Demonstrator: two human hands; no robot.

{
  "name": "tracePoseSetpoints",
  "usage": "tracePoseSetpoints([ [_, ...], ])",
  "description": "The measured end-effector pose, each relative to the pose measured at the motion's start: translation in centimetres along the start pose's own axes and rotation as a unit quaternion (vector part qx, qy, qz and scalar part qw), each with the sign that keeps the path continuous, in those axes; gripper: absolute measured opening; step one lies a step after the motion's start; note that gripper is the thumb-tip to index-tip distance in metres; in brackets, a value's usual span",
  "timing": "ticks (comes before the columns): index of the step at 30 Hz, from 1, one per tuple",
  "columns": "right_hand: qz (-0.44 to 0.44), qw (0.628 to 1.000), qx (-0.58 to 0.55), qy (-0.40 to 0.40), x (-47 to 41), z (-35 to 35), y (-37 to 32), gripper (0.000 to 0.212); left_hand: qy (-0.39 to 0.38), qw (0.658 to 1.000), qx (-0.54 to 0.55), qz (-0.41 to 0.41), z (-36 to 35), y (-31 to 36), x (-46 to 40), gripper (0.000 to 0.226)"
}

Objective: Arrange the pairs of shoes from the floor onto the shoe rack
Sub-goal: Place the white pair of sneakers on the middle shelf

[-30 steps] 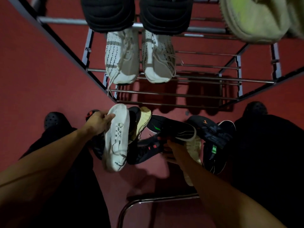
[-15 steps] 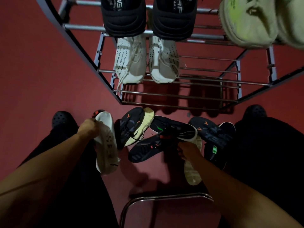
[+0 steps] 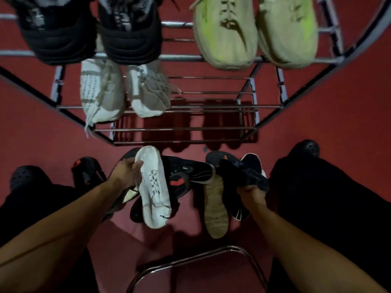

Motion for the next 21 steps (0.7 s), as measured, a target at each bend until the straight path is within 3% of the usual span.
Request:
tracePoseSetpoints([
  [2,0.005,0.997,-0.037,0.073,-1.4,2.1,0.8,0.027,-0.007,1.000,0.000,-0.005,-1.4,0.8,-0.8,0.026],
  [5,0.054,0.988,-0.102,0.107,-2.5,4.6,0.3,0.045,-0.018,0.999,0.022,0.015,-2.7,1.8,-1.6,0.014],
  [7,0.073,0.985,-0.112,0.110,-3.6,5.6,-0.5,0.062,-0.023,0.998,0.048,0.022,-4.0,2.5,-1.9,0.018],
  [11,0.030,0.998,-0.054,-0.021,-8.6,4.2,-0.1,0.081,-0.028,0.998,0.041,0.029,-5.5,2.9,-2.6,0.037],
  [13,-0.011,0.995,-0.063,-0.082,-8.5,3.5,0.1,0.068,-0.036,0.998,0.034,0.036,-6.2,3.0,-2.7,0.041],
  [15,-0.061,0.971,-0.099,-0.207,-5.0,1.5,-0.3,0.047,-0.039,0.998,0.033,0.032,-6.9,3.5,-2.7,0.047],
  [17,-0.085,0.947,-0.071,-0.303,-2.6,-1.6,0.1,0.055,-0.036,0.998,0.042,0.019,-7.6,4.4,-2.4,0.046],
  [19,-0.056,0.971,-0.063,-0.224,-3.1,-3.0,0.0,0.073,-0.044,0.999,0.031,0.007,-8.1,4.7,-2.3,0.038],
  [21,-0.001,0.997,-0.061,-0.047,-4.5,-0.9,-0.8,0.065,-0.049,0.999,0.021,-0.003,-8.3,4.7,-2.2,0.037],
])
Point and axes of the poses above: each hand's wrist, its own x-axis away from the middle knuckle, its own z-axis out of the back of the hand, y = z × x, the point moved 5 cm from there along -x, towards the middle knuckle, and after that the axes turned 8 degrees about -z, right-handed, at the moved point
